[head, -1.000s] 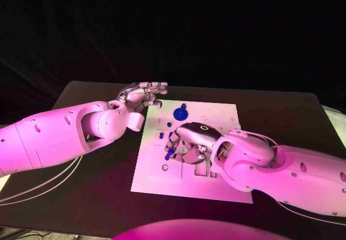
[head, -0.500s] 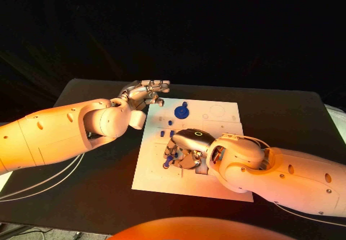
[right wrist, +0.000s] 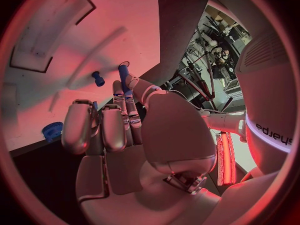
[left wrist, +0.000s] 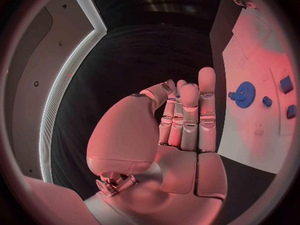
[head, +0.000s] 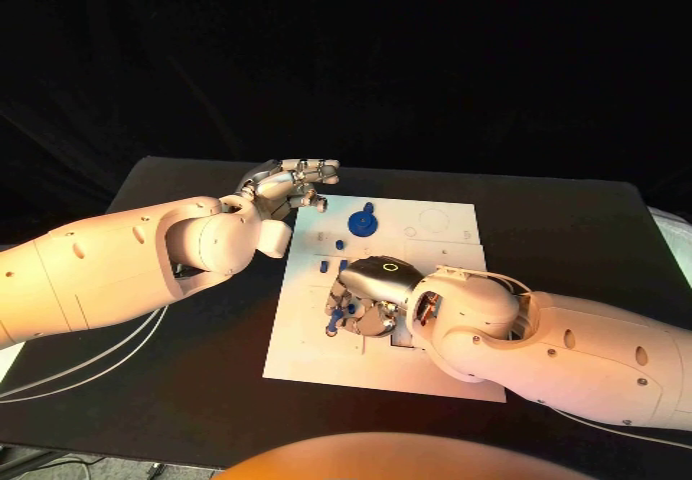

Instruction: Assemble the parts on the task board

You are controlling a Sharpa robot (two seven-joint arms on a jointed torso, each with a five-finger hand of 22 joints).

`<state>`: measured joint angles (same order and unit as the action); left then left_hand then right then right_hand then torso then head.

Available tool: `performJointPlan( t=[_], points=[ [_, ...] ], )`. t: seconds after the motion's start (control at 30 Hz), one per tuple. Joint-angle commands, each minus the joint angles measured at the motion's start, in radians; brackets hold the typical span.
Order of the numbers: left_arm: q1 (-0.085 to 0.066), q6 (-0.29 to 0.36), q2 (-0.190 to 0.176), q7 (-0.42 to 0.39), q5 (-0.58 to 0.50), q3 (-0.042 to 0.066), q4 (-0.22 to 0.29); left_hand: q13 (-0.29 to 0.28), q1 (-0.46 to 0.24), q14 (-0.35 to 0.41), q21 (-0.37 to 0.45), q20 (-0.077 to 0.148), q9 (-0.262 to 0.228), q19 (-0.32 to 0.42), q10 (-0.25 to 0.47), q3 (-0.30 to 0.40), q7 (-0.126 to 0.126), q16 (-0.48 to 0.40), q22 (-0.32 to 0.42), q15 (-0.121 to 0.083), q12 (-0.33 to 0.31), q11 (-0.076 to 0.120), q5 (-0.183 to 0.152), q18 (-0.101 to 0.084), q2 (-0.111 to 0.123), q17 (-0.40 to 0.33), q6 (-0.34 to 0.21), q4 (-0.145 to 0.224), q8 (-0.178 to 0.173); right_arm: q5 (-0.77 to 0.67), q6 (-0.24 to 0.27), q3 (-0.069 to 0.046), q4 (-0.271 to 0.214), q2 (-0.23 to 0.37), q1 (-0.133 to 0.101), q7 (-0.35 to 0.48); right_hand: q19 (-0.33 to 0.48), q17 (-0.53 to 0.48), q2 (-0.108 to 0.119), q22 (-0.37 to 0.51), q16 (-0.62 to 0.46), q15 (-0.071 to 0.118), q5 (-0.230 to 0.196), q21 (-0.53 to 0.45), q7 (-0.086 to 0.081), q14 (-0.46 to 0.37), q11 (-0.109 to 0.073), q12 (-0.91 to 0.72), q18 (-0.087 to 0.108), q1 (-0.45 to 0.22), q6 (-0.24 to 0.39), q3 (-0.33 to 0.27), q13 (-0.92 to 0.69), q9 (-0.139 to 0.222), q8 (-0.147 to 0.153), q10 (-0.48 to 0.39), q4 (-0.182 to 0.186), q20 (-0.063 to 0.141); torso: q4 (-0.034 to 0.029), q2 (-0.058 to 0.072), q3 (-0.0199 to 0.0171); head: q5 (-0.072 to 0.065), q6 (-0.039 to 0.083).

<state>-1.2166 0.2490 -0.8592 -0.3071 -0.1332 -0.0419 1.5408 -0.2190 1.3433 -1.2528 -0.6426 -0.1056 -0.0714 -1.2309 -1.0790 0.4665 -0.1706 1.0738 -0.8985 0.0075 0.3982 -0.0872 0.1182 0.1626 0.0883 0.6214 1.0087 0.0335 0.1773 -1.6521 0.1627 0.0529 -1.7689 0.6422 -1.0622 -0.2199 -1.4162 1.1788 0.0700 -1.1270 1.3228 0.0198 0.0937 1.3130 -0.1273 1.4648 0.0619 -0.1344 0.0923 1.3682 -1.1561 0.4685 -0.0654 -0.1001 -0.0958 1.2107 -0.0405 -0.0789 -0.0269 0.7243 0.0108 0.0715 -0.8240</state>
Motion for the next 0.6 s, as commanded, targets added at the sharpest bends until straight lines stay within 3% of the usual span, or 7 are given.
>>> performJointPlan(
  t=[0.03,0.6],
  points=[
    [0.0,-0.018,0.001,-0.005,0.005,0.001,0.002,-0.001,0.005,0.006,0.006,0.001,0.001,0.007,0.004,0.001,0.001,0.003,0.001,-0.002,0.002,0.0,0.002,0.014,-0.003,-0.001,-0.005,0.005,0.003,-0.043,-0.044,0.005,0.008,-0.007,0.007,-0.023,0.003,-0.001,-0.004,0.0,-0.003,0.003,0.005,-0.004,0.0,0.043,-0.001,-0.003,-0.005,0.002,-0.004,0.002,-0.001,-0.001,-0.002,0.004,0.002,0.0,0.0,0.0,0.0006,0.001,-0.001],
    [0.0,-0.019,-0.002,-0.003,0.005,0.001,0.003,-0.001,0.005,0.006,0.006,0.001,0.001,0.007,0.004,0.001,0.001,0.003,0.001,-0.002,0.002,0.0,0.002,0.014,-0.003,-0.001,-0.005,0.005,0.003,-0.047,-0.074,0.009,0.006,-0.017,0.017,-0.025,0.004,-0.001,-0.004,0.0,-0.003,0.003,0.005,-0.005,0.0,0.043,-0.001,-0.002,-0.005,0.002,-0.004,0.002,-0.001,-0.001,-0.002,0.004,0.002,0.0,0.0001,0.0,-0.0001,0.004,-0.006]
  ],
)
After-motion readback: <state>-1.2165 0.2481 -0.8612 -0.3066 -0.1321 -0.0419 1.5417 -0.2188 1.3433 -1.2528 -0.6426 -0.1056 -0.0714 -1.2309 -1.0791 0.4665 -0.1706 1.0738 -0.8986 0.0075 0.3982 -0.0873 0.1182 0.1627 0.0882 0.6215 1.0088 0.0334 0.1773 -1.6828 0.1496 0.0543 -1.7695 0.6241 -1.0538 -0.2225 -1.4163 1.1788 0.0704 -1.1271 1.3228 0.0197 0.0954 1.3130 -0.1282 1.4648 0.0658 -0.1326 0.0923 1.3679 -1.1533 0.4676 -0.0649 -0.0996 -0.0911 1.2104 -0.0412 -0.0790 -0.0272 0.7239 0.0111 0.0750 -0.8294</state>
